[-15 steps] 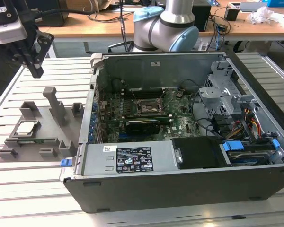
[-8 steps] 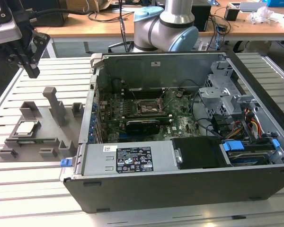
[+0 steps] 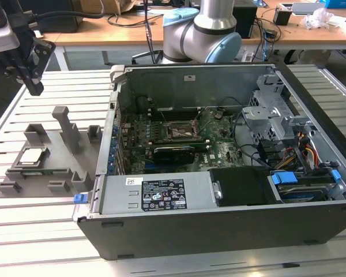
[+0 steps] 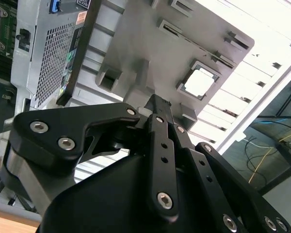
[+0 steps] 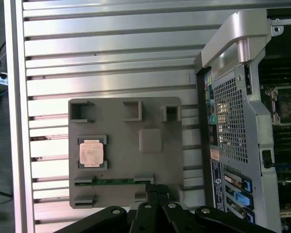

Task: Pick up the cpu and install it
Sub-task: 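Reach for the cpu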

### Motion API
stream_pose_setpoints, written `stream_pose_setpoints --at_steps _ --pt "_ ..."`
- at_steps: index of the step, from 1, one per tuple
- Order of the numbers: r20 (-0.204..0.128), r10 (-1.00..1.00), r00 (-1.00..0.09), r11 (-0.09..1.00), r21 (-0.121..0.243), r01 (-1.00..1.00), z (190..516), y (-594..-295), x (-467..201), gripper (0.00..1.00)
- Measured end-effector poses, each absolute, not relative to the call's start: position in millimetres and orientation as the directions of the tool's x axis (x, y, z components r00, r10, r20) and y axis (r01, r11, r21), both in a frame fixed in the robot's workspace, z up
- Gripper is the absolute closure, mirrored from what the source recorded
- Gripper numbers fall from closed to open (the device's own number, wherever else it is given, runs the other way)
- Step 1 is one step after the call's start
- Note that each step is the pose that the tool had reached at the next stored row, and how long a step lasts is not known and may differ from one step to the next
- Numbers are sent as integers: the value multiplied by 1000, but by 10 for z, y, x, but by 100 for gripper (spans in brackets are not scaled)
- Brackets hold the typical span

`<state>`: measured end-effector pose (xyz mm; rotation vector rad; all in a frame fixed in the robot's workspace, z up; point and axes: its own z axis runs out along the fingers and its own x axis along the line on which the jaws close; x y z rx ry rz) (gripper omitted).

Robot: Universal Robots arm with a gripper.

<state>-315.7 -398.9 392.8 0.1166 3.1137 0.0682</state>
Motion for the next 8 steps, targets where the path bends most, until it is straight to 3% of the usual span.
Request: stream_pose_setpoints --at_steps 8 --pt "-23 75 -997 996 45 74 3925 -3988 -3261 89"
